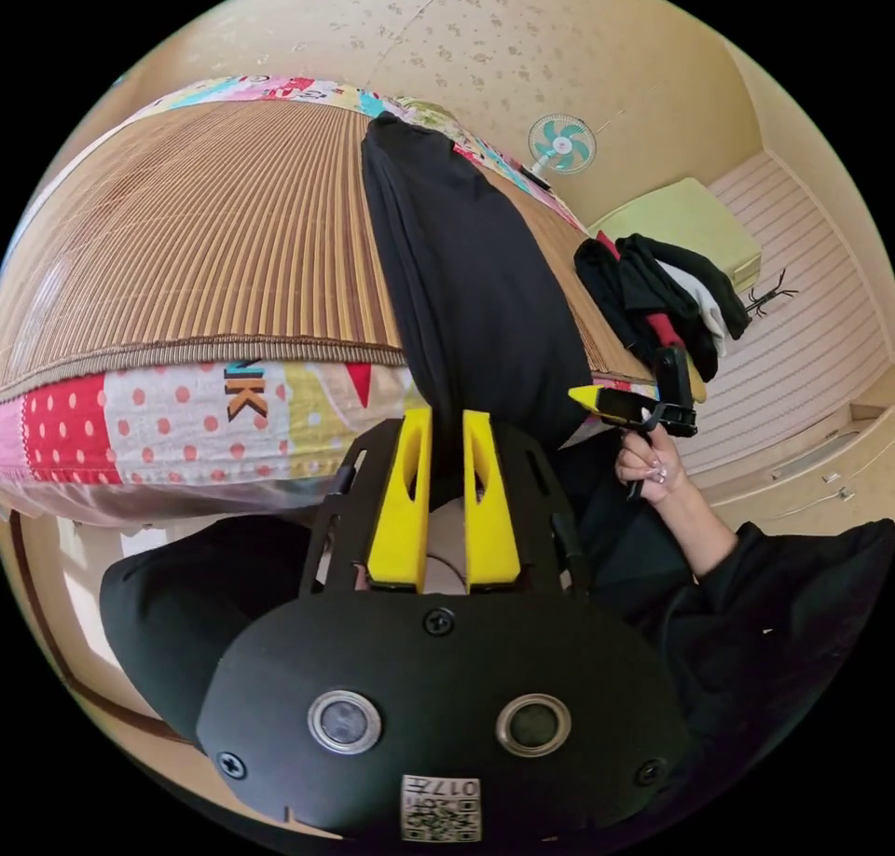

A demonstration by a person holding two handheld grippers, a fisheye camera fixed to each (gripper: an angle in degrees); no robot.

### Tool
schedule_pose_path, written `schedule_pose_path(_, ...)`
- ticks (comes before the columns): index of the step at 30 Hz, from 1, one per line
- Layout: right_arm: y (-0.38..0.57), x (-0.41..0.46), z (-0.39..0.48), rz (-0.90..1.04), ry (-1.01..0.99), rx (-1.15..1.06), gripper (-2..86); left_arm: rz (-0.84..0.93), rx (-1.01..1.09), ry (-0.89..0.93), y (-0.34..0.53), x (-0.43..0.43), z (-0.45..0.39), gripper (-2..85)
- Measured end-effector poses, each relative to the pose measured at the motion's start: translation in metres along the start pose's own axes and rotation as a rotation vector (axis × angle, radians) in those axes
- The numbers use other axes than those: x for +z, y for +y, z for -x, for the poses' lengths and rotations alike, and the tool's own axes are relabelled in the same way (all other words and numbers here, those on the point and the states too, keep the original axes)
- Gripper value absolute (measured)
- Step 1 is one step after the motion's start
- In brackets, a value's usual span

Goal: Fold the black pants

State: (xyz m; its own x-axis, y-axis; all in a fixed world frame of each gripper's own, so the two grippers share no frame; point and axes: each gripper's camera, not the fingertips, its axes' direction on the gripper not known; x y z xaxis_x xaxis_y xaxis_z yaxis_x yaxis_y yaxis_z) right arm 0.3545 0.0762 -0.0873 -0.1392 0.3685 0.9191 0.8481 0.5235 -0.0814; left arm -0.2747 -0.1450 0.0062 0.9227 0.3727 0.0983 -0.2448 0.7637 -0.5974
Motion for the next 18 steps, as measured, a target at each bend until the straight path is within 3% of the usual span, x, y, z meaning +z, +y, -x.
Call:
schedule_pose_path(3, 0.011, -0.011, 0.011, 0.036, -0.020, -0.049, 3.9, 0.027, 0.009, 0.003, 0.019, -0.005, -0.004, 5.0)
schedule_pose_path(5, 0.023, -0.032, 0.029, -0.002, -0.105, -0.098, 3.2, -0.012, 0.078, 0.150, 0.032, -0.033, -0.012, 4.8)
schedule_pose_path(9, 0.045, -0.130, 0.117, -0.221, -0.348, -0.332, 2.1, -0.362, 0.326, 0.554, 0.057, -0.153, -0.050, 4.3)
schedule_pose_path(13, 0.042, -0.209, 0.267, -0.293, -0.319, -0.754, 1.6, -0.667, 0.580, 0.644, 0.050, -0.256, -0.108, 4.2)
schedule_pose_path(16, 0.022, -0.248, 0.341, -0.348, -0.306, -0.904, 1.4, -0.813, 0.655, 0.692, 0.020, -0.315, -0.143, 4.2)
schedule_pose_path(18, -0.003, -0.265, 0.364, -0.373, -0.316, -0.891, 1.2, -0.866, 0.648, 0.663, -0.016, -0.340, -0.163, 4.1)
